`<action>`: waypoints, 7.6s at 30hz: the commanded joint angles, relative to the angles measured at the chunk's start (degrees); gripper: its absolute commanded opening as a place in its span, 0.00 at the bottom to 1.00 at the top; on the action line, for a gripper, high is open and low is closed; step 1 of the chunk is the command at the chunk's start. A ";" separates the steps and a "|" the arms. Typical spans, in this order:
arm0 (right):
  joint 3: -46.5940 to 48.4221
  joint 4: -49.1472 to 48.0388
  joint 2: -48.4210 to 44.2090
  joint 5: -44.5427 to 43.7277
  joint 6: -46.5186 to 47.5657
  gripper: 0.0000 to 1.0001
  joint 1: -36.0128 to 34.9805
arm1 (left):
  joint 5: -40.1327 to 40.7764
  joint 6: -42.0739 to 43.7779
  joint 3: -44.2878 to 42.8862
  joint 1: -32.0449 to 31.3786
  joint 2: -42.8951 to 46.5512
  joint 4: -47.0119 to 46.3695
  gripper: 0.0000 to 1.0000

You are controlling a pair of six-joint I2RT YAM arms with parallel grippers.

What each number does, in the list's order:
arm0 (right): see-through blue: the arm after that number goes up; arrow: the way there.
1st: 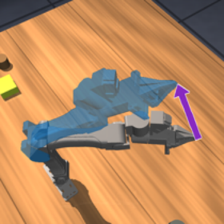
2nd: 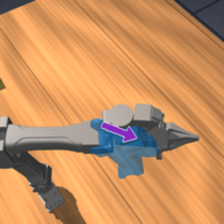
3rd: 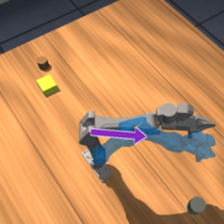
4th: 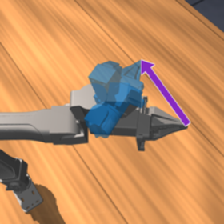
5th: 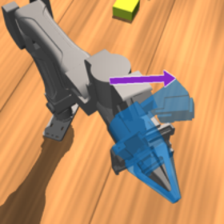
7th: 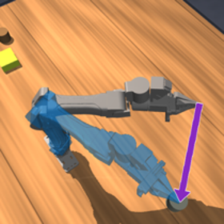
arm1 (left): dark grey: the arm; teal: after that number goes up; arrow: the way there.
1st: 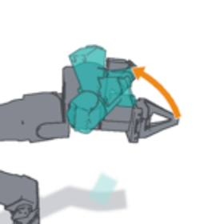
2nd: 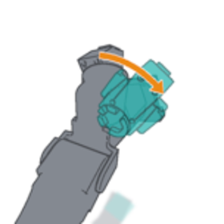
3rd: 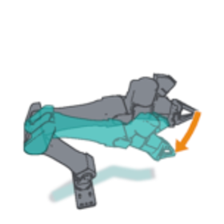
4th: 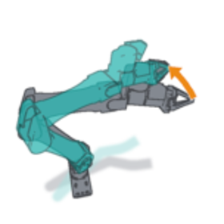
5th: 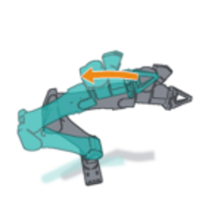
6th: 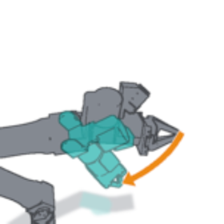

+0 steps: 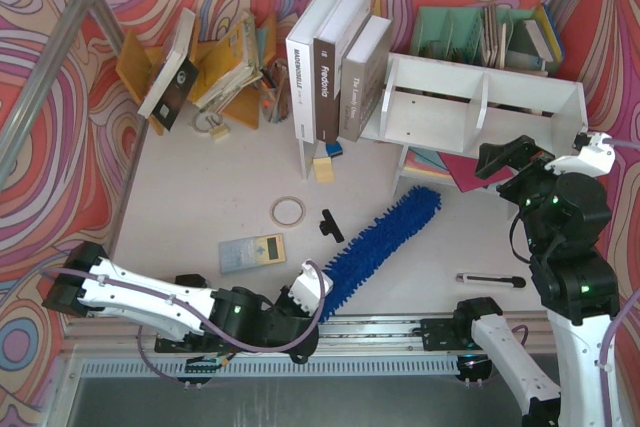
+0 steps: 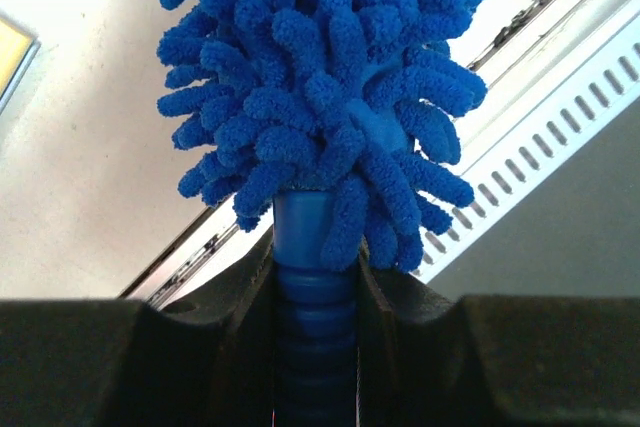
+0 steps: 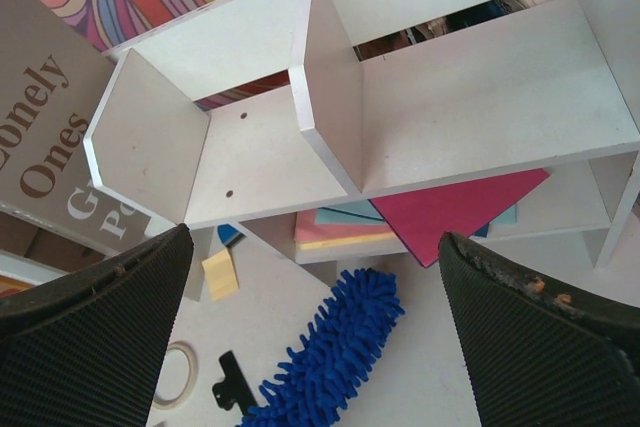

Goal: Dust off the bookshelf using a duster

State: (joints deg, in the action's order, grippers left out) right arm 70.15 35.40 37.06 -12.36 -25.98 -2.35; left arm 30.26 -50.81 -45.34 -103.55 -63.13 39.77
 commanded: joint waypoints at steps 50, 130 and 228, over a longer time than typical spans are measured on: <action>-0.12 -1.47 -0.37 0.67 -1.01 0.99 -0.09 | 5.33 7.91 -10.36 12.01 -25.77 -17.28 0.00; -0.53 -0.90 -0.70 0.96 -0.91 0.99 -0.09 | 0.14 27.95 -26.67 15.95 -35.88 -22.36 0.00; -0.63 -1.16 -0.40 0.52 -0.77 0.99 -0.08 | -11.53 29.58 -38.12 20.54 -49.23 -17.71 0.00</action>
State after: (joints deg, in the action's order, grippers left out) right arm 68.51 35.38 36.42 -11.88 -26.65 -2.35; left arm 19.07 -21.63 -84.27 -82.50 -112.86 23.99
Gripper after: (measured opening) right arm 0.988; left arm 0.343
